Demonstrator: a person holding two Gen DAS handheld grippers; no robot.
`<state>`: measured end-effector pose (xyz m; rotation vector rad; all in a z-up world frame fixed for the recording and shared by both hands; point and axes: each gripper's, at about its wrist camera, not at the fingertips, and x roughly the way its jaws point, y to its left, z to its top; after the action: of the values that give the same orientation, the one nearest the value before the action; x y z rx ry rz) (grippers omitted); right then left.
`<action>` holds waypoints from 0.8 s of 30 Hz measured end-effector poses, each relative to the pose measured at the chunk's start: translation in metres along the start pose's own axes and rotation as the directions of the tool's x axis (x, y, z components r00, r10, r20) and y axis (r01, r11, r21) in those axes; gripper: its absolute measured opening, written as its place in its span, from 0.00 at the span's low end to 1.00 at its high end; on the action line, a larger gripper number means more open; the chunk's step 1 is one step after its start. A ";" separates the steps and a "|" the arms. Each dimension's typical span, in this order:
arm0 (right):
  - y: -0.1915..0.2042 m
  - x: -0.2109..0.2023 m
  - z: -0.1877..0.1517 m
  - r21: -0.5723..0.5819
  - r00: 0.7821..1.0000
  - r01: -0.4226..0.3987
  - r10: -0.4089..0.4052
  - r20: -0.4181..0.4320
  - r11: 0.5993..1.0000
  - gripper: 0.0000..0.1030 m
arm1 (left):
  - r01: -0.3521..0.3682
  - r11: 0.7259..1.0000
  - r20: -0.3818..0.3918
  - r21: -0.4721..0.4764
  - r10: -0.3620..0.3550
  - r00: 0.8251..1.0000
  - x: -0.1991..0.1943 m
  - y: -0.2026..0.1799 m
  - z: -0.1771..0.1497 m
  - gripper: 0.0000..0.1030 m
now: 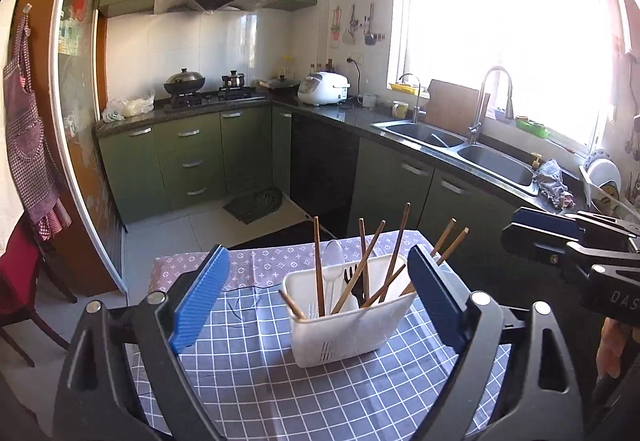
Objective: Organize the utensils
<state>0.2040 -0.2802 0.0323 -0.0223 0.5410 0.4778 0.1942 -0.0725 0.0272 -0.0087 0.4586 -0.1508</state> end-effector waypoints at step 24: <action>0.043 -0.103 -0.158 0.043 0.975 0.163 -0.168 0.143 0.986 0.95 | -0.093 0.991 0.020 -0.096 0.095 0.995 -0.127 0.018 -0.124 0.93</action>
<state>0.0304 -0.3092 -0.0480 -0.0028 0.3986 0.3052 0.0297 -0.0329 -0.0293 -0.0824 0.4404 -0.0359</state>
